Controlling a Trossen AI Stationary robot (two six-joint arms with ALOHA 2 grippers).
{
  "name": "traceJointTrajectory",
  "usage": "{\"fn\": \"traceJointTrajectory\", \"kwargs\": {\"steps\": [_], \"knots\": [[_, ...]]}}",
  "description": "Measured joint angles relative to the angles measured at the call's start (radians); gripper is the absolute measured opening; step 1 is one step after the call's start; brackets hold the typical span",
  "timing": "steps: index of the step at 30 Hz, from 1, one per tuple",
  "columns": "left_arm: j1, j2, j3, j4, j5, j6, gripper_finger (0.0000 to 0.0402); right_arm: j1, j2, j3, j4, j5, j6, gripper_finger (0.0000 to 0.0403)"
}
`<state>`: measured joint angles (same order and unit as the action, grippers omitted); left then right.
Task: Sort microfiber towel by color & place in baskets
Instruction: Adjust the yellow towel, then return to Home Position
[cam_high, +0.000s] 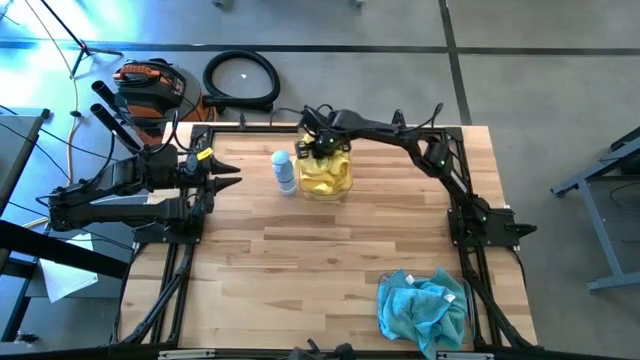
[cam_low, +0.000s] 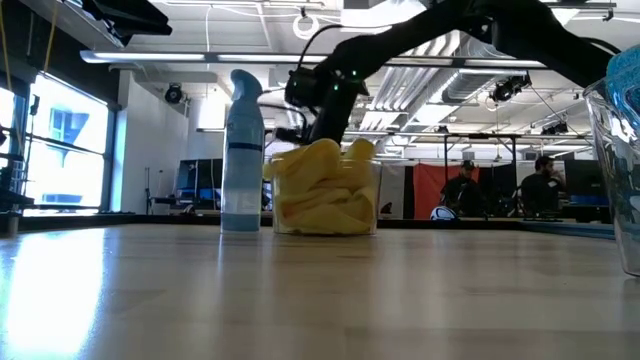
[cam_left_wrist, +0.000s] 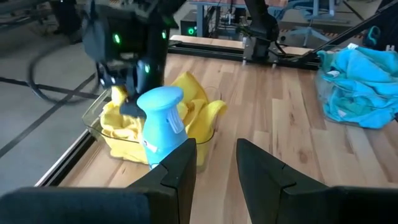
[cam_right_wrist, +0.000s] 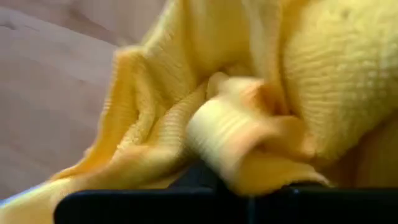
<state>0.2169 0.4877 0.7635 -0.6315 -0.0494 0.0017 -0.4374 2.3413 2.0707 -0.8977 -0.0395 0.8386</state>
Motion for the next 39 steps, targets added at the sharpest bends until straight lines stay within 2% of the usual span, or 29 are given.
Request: {"fn": "traceJointTrajectory", "kwargs": {"steps": [4, 7, 8, 11, 15, 19, 23, 27, 30, 34, 39], "knots": [[0.0, 0.0, 0.0, 0.0, 0.0, 0.001, 0.0104, 0.0, -0.006, 0.144, -0.135, 0.015, -0.083, 0.0002], [0.0, 0.0, 0.0, 0.0, -0.002, 0.006, 0.0104, 0.022, -0.008, 0.277, -0.302, 0.111, -0.159, 0.0002], [0.0, 0.0, 0.0, 0.0, -0.01, 0.017, 0.0104, 0.036, -0.021, 0.286, -0.335, 0.162, -0.181, 0.0002], [0.0, 0.003, 0.0, 0.0, -0.027, 0.059, 0.0104, 0.072, -0.137, 0.172, -0.323, 0.225, -0.22, 0.0001], [-0.001, 0.003, 0.0, 0.0, -0.027, 0.027, 0.0104, 0.146, -0.319, -0.046, -0.213, 0.29, -0.245, 0.0], [-0.001, 0.003, 0.0, 0.0, -0.027, 0.01, 0.0104, 0.249, -0.533, -0.366, 0.079, 0.317, -0.284, 0.0], [-0.001, 0.003, 0.0, 0.0, -0.029, 0.01, 0.0104, 0.339, -0.722, -0.68, 0.312, 0.263, -0.348, 0.0], [-0.001, 0.003, 0.0, 0.0, -0.03, 0.01, 0.0104, 0.416, -0.863, -0.918, 0.271, 0.104, -0.295, 0.0], [-0.001, 0.003, 0.0, 0.0, -0.03, 0.01, 0.0104, 0.469, -0.93, -1.058, 0.323, 0.094, -0.25, 0.0], [-0.001, 0.003, 0.0, 0.0, -0.03, -0.002, 0.0104, 0.546, -0.99, -1.276, 0.632, 0.131, -0.426, 0.0], [-0.001, 0.003, 0.001, 0.0, -0.033, -0.03, 0.0104, 0.561, -1.053, -1.556, 1.083, 0.205, -0.447, 0.0]]}}
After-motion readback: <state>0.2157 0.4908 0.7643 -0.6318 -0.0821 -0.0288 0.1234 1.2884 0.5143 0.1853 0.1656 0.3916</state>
